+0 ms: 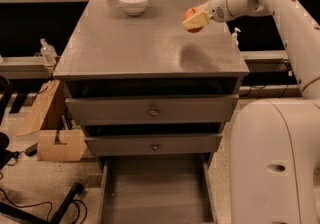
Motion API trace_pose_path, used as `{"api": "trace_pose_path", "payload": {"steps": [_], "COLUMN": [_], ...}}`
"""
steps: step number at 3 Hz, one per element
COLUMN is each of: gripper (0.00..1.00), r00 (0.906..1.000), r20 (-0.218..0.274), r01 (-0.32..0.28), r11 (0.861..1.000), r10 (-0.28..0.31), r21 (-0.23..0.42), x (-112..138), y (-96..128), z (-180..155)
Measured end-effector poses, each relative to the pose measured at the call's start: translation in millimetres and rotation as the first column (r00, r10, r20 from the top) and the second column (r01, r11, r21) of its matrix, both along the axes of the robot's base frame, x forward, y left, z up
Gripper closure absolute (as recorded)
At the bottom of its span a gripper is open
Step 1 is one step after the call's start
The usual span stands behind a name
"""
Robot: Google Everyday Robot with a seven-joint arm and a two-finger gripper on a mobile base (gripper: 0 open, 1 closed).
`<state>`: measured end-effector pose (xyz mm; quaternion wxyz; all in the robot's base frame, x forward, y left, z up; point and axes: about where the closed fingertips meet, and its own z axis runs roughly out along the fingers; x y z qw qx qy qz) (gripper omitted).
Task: Pick apple from bottom drawer and place on counter
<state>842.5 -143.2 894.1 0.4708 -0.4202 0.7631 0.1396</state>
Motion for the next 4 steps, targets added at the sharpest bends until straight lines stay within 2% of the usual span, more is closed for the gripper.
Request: {"api": "trace_pose_path", "payload": {"steps": [1, 2, 3, 4], "gripper": [1.0, 1.0, 0.82, 0.57], "r00": [0.9994, 0.9941, 0.994, 0.994], "r20": [-0.026, -0.073, -0.074, -0.074], "r01": [-0.019, -0.072, -0.072, -0.073], "r11": [0.999, 0.992, 0.992, 0.992], "r10": [0.02, 0.08, 0.08, 0.081], "r21": [0.051, 0.107, 0.107, 0.107], "x": [5, 8, 8, 8], "y": [12, 38, 38, 39], "z": [-23, -53, -49, -49]}}
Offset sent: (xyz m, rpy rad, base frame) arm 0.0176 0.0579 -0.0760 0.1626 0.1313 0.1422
